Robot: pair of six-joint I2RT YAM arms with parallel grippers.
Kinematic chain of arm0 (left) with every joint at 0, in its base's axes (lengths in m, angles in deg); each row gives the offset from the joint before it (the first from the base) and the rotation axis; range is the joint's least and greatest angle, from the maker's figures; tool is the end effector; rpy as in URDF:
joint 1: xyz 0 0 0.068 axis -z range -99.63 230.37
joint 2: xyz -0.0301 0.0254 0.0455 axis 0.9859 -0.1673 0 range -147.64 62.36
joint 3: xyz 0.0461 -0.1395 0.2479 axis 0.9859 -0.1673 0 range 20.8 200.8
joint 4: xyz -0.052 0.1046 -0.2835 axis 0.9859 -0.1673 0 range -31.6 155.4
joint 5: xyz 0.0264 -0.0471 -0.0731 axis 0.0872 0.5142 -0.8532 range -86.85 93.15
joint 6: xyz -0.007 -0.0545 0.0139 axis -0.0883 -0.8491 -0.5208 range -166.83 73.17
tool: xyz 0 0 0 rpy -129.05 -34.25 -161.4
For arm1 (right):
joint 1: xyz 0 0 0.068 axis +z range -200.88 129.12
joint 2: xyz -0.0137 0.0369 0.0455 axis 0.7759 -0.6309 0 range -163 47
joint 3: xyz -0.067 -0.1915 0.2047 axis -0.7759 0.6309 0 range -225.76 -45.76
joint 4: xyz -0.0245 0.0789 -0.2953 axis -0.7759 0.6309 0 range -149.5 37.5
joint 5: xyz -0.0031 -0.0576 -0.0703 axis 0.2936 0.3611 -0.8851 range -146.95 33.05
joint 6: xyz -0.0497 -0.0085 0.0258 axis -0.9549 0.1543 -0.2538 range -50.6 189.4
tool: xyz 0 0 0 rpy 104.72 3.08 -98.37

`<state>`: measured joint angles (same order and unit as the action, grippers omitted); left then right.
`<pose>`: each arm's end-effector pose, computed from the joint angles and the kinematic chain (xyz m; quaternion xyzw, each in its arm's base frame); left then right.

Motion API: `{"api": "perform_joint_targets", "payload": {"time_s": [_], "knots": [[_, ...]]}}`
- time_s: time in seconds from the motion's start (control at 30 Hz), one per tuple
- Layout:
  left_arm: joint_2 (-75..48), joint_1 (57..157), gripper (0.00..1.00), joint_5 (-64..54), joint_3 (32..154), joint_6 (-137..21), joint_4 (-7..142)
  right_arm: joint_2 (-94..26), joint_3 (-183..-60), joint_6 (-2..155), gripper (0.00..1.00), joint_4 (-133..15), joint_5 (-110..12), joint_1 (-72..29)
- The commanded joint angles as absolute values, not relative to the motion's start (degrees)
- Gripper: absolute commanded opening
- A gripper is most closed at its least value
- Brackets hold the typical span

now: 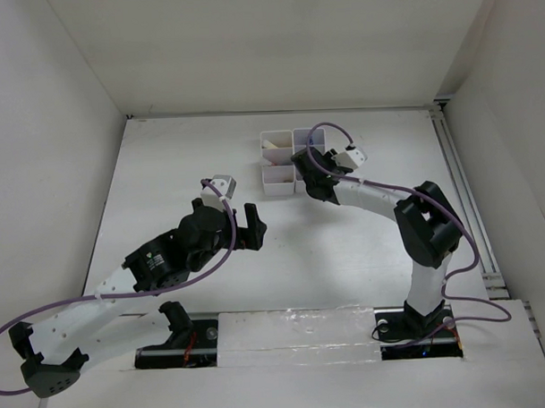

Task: Sort the stationery into containers
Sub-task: Place the stapler in the storage box.

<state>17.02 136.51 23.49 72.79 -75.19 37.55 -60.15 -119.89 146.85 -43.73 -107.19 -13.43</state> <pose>0.1288 -0.1674 0.3658 0.0982 0.8124 -0.2660 0.5095 0.3727 0.2471 0.1969 0.4302 0.7453 0.0548 0.5064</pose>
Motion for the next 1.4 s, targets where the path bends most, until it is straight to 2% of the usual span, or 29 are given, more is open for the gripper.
{"api": "perform_joint_targets", "payload": {"time_s": [0.0, 0.4, 1.37], "knots": [[17.7, 136.3, 1.00, 23.5, 72.3, -74.5, 39.4, -57.5, -119.8, 147.7, 0.14, -46.5, -107.5, -13.9], [17.2, 136.3, 1.00, 22.9, 72.3, -74.5, 39.4, -56.4, -119.8, 148.9, 0.09, -46.5, -107.0, -14.4], [17.2, 136.3, 1.00, 21.9, 72.3, -74.0, 39.4, -57.1, -121.1, 154.8, 0.08, -44.4, -109.9, -12.6]]}}
